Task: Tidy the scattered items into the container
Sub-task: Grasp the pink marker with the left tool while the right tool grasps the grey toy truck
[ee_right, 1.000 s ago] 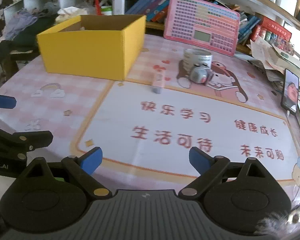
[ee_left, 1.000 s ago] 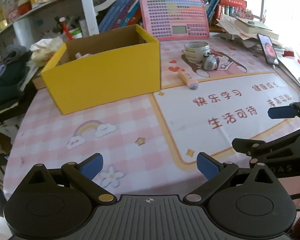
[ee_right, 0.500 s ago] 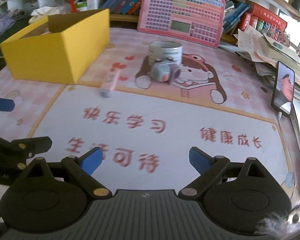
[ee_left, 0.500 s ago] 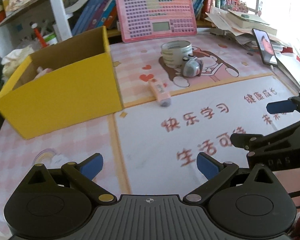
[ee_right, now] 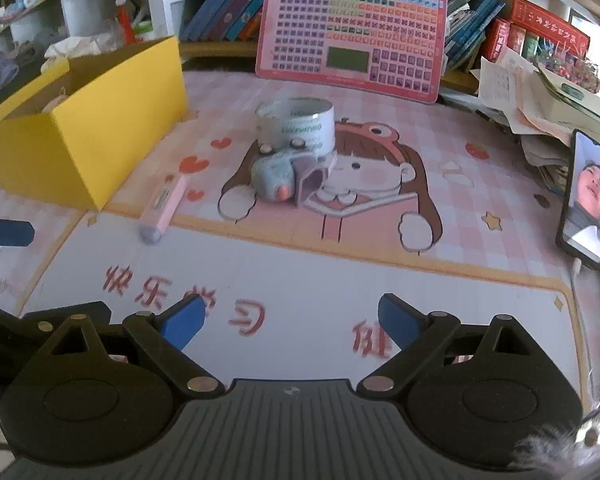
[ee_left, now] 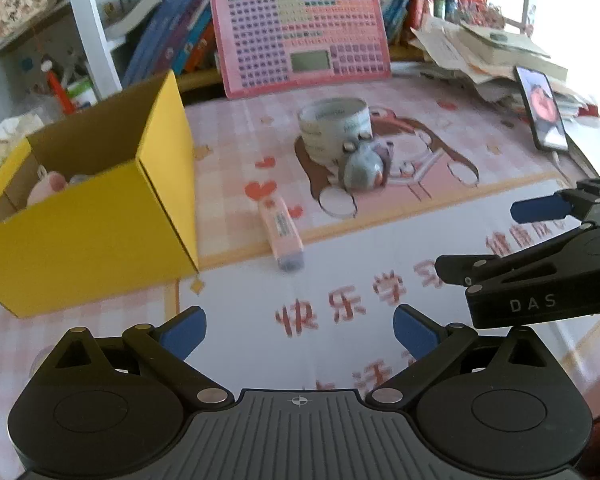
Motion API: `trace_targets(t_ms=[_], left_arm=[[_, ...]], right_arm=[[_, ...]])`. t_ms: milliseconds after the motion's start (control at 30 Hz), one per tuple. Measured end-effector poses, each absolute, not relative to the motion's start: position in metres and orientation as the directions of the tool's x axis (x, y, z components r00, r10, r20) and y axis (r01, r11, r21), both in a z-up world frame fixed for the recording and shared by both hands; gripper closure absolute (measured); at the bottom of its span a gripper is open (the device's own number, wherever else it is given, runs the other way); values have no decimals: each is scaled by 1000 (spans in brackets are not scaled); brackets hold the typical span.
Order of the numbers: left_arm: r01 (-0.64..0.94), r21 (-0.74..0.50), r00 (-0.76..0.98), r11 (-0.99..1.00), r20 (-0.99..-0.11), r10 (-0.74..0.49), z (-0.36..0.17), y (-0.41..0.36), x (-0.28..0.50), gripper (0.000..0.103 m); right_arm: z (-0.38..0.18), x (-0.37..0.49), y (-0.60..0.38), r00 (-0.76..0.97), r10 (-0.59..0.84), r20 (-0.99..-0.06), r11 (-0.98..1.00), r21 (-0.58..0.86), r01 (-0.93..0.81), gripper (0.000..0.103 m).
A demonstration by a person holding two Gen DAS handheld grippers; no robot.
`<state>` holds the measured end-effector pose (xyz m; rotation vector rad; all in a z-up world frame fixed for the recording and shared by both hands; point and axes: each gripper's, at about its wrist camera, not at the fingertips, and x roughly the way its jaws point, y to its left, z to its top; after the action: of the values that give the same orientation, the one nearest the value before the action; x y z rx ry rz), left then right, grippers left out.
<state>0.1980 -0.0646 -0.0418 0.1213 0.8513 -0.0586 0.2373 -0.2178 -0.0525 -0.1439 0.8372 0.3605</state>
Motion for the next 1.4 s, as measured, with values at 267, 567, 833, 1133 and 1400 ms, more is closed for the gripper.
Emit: trace_targets(t_ms=[267,567,833,1133,1400], left_arm=[[44,108,681,993,-731,49,-39,-76,224,3],[32,117,677,993,-733,64,-48,-85,256,23],[-10,111,635,994,-767,92,-63,-83,286,43],[-85,88,592,993,-797,121,-72,-71,306,50],[-114,37,576,993,-812,97,-78,-64,314,68]], right_arm=[[-49,271,-218,638,314,-704,913,39,-406,11],[-52,313,-201,622,368,-691,872,26,-488,14],[-69,346,-186,577,382,-722,847,25,-530,14],[-83,371,-180,514,398,-760,846,88,-525,27],[-82,372,-190,514,410,-753,850,112,-514,41]])
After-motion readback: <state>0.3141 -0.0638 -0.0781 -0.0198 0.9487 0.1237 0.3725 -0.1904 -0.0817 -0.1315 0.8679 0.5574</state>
